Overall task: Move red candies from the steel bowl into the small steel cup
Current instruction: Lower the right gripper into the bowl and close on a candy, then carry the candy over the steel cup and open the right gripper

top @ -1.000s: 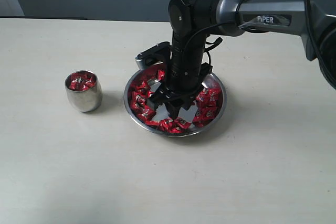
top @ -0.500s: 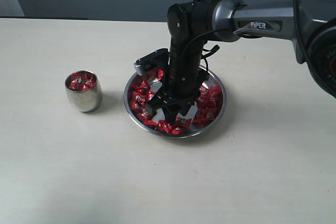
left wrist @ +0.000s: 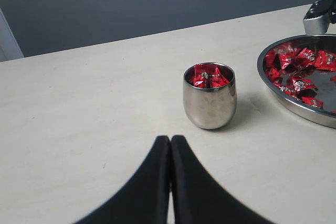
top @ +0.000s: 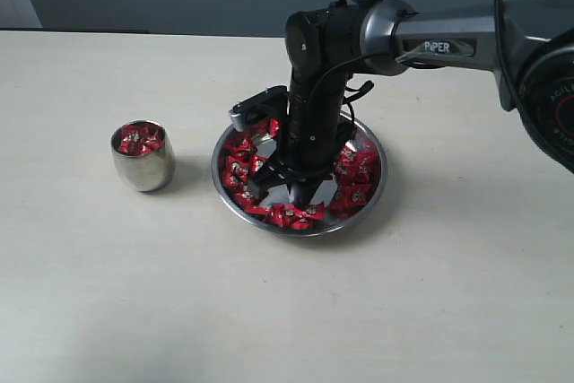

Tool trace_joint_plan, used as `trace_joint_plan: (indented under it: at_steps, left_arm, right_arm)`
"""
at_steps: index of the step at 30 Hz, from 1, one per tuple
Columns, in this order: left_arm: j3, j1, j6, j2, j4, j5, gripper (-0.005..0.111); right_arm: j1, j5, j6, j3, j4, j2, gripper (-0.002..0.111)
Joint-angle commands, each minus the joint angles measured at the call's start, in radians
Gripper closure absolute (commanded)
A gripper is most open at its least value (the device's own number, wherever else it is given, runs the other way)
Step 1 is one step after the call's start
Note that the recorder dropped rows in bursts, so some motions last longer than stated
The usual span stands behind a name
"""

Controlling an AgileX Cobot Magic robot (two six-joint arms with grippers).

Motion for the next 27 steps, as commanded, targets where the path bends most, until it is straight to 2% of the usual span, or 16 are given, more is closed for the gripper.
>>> trace_joint_plan:
  at_steps: [1,15,27]
  left_arm:
    - [-0.001,-0.003,-0.005,-0.004,-0.001,-0.009,0.106]
    - [-0.001,-0.003,-0.005,-0.004,-0.001,-0.009,0.106]
    - [-0.001,-0.003,-0.005,-0.004,-0.001,-0.009,0.106]
  right_arm:
    - [-0.003,-0.015,-0.001,0.004,-0.003,0.0,0.109]
    - [-0.003,-0.089,0.001,0.004,-0.003,-0.058,0.109]
    - [-0.003,-0.278,-0.007,0.004,0.072,-0.149,0.109]
